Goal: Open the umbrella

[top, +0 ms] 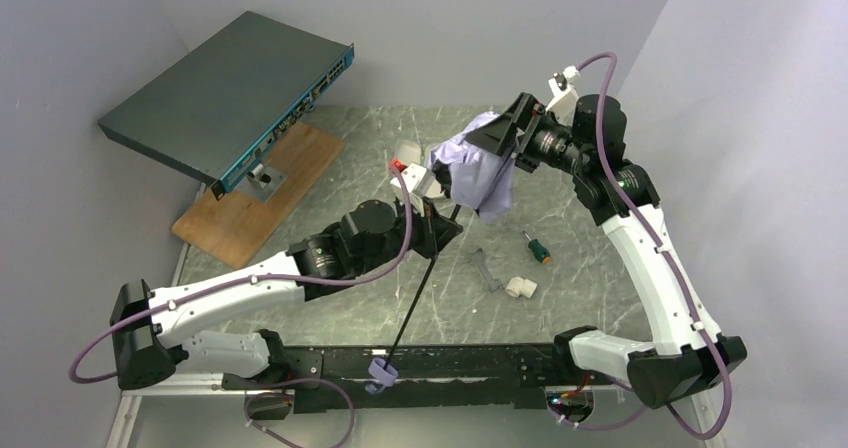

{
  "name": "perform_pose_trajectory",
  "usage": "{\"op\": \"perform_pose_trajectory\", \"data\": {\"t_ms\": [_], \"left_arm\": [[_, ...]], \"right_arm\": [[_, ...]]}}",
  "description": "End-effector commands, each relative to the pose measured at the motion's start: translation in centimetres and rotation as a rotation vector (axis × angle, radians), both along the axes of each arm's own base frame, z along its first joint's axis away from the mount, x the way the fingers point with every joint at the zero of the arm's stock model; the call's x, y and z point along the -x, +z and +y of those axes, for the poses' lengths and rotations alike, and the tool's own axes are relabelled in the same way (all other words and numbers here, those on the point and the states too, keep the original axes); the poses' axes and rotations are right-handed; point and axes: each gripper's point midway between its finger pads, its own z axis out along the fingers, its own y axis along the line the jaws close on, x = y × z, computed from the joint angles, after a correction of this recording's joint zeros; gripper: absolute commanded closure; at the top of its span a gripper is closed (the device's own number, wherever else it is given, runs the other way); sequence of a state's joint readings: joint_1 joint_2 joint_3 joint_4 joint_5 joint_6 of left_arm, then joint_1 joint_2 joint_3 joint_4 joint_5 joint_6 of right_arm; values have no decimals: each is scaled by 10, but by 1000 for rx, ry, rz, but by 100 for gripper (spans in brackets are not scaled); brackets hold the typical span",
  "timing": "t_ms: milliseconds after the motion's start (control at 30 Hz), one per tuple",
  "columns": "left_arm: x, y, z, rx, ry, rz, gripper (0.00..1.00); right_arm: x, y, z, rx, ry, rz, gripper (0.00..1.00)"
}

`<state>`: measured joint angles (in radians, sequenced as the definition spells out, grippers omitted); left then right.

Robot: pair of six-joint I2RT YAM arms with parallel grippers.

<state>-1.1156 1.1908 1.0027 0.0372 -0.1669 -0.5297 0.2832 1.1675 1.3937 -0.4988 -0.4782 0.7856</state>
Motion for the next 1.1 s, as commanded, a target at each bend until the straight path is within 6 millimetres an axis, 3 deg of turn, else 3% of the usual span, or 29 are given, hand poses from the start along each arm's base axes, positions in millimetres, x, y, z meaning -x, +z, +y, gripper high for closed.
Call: {"op": "perform_pose_trajectory", "data": {"t_ms": [0, 133, 233, 400, 500, 633, 800, 933, 1067], "left_arm": [[0, 22, 13, 91, 61, 126, 100], [-13, 29, 29, 157, 74, 235, 100], [-24, 51, 46, 396, -53, 276, 100], [-57, 53, 86, 684, -97, 428, 100], [-70, 61, 88, 668, -41, 439, 100], [-58, 94, 78, 742, -162, 346, 100], [-54, 110, 81, 932, -251, 347, 100], [-43, 127, 67, 1008, -383, 339, 100], [-34, 135, 48, 1041, -441, 371, 100]], "right_arm": [[-6, 13, 4, 25, 37, -83, 0], [-11, 0, -9, 110, -26, -61, 0], [-10, -1, -19, 144, -74, -64, 0], [-7, 8, -37, 186, -161, -102, 0], [0, 16, -36, 161, -152, -135, 0], [14, 21, -18, 71, -46, -171, 5], [33, 27, 1, -52, 50, -201, 40], [45, 26, 20, -120, 104, -217, 64], [47, 24, 40, -98, 122, -214, 66]]}}
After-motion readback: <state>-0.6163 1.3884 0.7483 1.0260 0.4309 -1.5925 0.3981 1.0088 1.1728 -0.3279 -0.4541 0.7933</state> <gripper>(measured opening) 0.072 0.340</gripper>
